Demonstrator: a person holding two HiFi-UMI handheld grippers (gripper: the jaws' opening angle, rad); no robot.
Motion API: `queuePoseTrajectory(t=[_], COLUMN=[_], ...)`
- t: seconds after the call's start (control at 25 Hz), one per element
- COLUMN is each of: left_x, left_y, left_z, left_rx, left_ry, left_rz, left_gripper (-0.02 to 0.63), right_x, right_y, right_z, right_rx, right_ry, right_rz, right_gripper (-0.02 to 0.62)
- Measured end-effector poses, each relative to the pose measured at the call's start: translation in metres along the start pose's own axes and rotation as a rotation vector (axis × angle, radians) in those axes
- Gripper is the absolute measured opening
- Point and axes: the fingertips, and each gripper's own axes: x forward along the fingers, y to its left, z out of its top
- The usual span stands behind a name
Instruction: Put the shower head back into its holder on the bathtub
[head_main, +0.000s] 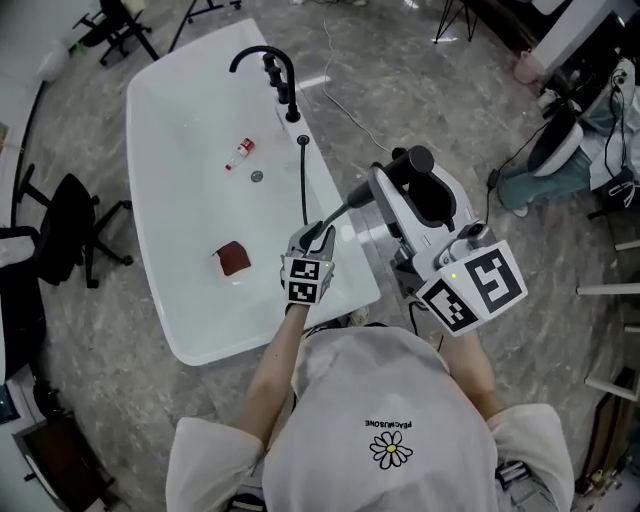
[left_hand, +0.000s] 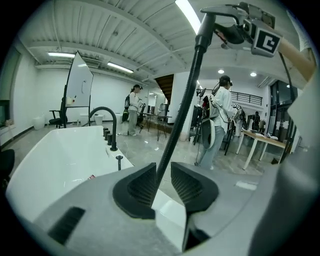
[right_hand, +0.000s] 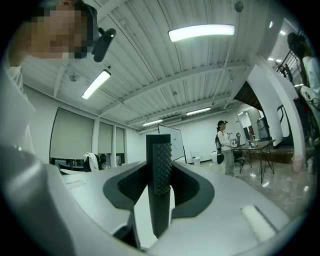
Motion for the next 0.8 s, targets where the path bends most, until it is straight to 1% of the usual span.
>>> queuePoseTrajectory(t=[0.24, 0.44, 0.52, 0.6, 0.68, 0.8], left_x=[0.03, 0.046, 0.048, 0.048, 0.049, 0.049], left_y=[0.012, 0.031, 0.036, 0.04, 0.047, 0.068], left_z=[-0.029, -0.057, -0.07, -0.073, -0.069, -0.041], left_rx=[0.0, -0.016, -0.01, 0.012, 0.021, 0.003], left_ry=[0.09, 0.197, 0.23, 0.236, 0.221, 0.161], left_rz=[-0.06, -0.038, -0.045, -0.051, -0.04, 0.011], left_gripper=[0.086, 0.086, 0.083, 0.067, 0.055, 0.054], right_x=[0.016, 0.032, 0.034, 0.035, 0.034, 0.031], right_y=[0.006, 0.013, 0.015, 0.016, 0.013, 0.004], right_z=[0.019, 0.032, 0.035, 0.035, 0.033, 0.037], right_rx=[-0.005, -0.019, -0.013, -0.016, -0.027, -0.042], right_ry=[-0.031, -0.04, -0.043, -0.038, -0.033, -0.044], right_rz=[-0.007, -0.01, -0.015, -0.017, -0.028, -0.064], right_gripper=[0.14, 0.14, 0.138, 0.139, 0.14, 0.14])
